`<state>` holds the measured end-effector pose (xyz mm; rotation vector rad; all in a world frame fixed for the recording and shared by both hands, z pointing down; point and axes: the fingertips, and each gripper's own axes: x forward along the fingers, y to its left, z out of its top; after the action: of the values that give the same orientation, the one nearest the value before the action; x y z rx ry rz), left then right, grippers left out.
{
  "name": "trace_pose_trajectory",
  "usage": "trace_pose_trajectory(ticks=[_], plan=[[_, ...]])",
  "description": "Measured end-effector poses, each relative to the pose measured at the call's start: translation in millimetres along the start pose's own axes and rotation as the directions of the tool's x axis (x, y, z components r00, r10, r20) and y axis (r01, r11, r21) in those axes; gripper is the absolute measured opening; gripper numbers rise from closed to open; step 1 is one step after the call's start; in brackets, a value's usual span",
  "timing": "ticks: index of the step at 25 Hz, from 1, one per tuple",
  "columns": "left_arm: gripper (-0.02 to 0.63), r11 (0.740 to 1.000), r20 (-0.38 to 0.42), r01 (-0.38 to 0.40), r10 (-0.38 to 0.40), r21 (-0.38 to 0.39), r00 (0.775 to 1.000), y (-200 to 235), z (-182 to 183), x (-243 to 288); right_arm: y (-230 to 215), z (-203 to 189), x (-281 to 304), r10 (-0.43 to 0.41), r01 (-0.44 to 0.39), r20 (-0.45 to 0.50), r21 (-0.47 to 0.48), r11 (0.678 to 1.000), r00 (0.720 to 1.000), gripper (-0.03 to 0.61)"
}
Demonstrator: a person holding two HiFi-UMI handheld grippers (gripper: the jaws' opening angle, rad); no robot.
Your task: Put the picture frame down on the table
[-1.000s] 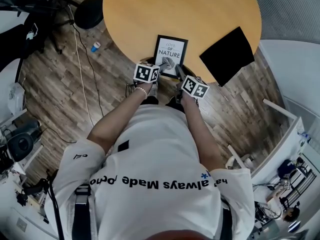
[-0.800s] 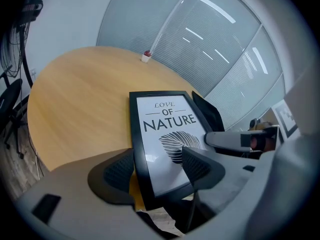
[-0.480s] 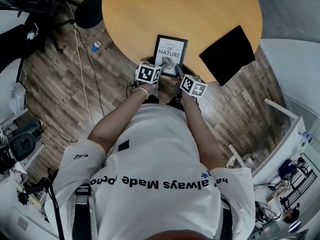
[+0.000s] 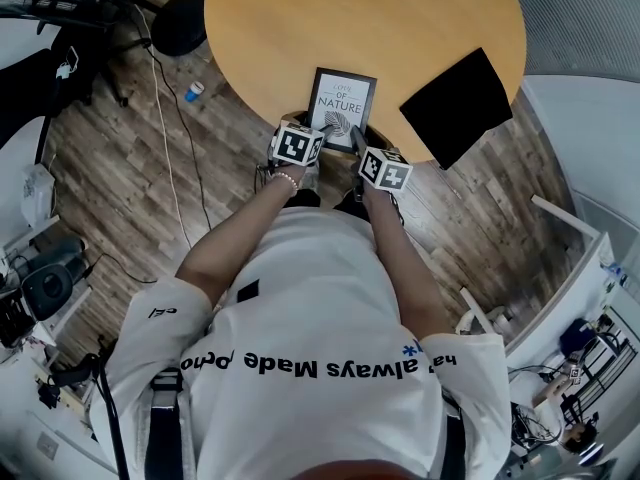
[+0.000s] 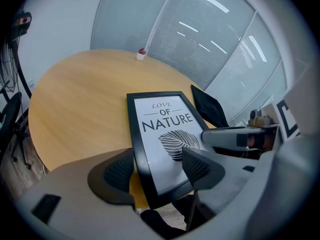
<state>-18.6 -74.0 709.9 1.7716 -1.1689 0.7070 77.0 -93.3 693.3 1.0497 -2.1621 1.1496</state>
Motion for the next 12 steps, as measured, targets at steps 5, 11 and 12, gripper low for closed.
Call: trace_pose_trajectory(ticks=[5, 11, 12], plan=[[0.282, 1.000, 0.002, 0.011, -0.011, -0.007, 1.000, -2.0, -0.5, -0.2, -5.9, -3.6, 1.5, -0.016, 0.016, -0.011, -0.058, 0.998, 1.000, 0.132], [0.282, 1.000, 0.005, 0.014, -0.014, -0.012, 1.000, -1.8, -2.1, -2.3, -7.1, -9.1, 5.6, -0.048, 0.044, -0.033, -0.104, 0.994, 0.998, 0.137], [0.281, 1.000, 0.005, 0.016, -0.016, -0.012, 1.000, -2.2, -2.5, -2.5, -7.4, -9.8, 5.8, -0.051, 0.046, -0.036, -0.107, 0.993, 0.998, 0.137]])
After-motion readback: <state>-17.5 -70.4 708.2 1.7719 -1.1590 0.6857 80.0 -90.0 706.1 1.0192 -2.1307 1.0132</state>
